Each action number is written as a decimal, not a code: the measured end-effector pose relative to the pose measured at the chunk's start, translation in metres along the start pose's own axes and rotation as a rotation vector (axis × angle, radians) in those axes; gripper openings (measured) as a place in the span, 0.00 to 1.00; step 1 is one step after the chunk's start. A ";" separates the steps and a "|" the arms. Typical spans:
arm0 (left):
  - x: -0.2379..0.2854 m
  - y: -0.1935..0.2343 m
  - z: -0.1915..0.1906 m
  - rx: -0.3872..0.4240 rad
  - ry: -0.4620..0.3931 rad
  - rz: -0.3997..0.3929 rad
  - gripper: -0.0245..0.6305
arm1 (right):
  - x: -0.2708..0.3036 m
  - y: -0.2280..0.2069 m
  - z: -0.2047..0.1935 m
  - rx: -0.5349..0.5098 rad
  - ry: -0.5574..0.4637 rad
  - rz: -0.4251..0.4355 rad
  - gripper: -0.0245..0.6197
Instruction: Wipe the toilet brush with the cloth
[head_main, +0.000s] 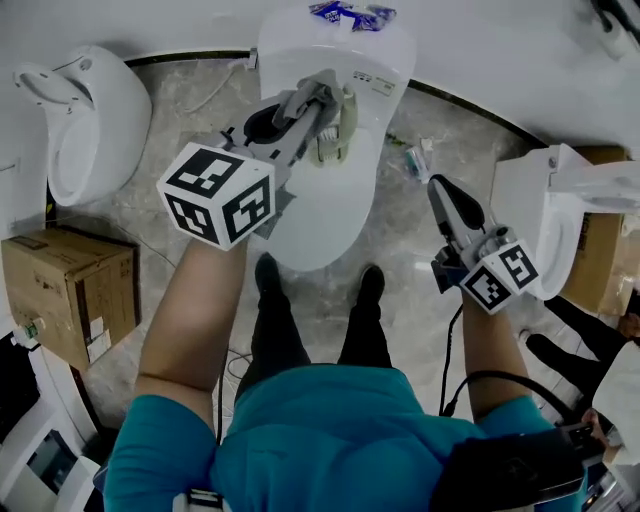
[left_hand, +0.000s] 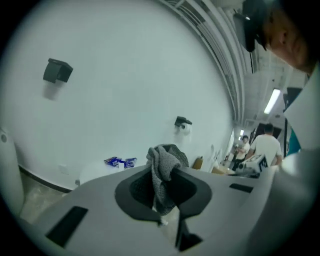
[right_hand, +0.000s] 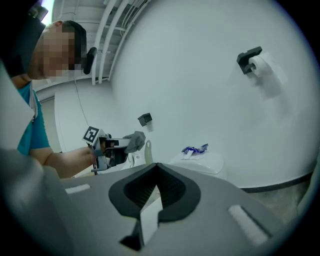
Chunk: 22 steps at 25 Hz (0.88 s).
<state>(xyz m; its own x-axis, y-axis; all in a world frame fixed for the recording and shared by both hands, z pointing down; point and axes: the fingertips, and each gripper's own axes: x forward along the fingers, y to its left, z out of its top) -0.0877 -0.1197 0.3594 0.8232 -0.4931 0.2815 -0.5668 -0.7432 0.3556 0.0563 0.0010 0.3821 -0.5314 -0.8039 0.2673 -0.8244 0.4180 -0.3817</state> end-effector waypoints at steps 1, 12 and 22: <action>0.001 -0.002 0.009 -0.034 -0.015 -0.014 0.10 | -0.001 0.003 0.006 -0.008 -0.003 0.002 0.03; 0.007 -0.004 -0.004 -0.183 -0.004 -0.012 0.10 | -0.015 0.016 0.021 -0.042 -0.011 0.009 0.03; 0.019 -0.010 -0.018 -0.163 0.027 -0.002 0.10 | -0.025 0.011 0.009 -0.022 -0.018 -0.004 0.03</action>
<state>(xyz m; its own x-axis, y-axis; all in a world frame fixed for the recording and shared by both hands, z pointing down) -0.0669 -0.1139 0.3773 0.8241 -0.4781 0.3037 -0.5652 -0.6599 0.4950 0.0624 0.0220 0.3636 -0.5246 -0.8130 0.2524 -0.8307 0.4240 -0.3608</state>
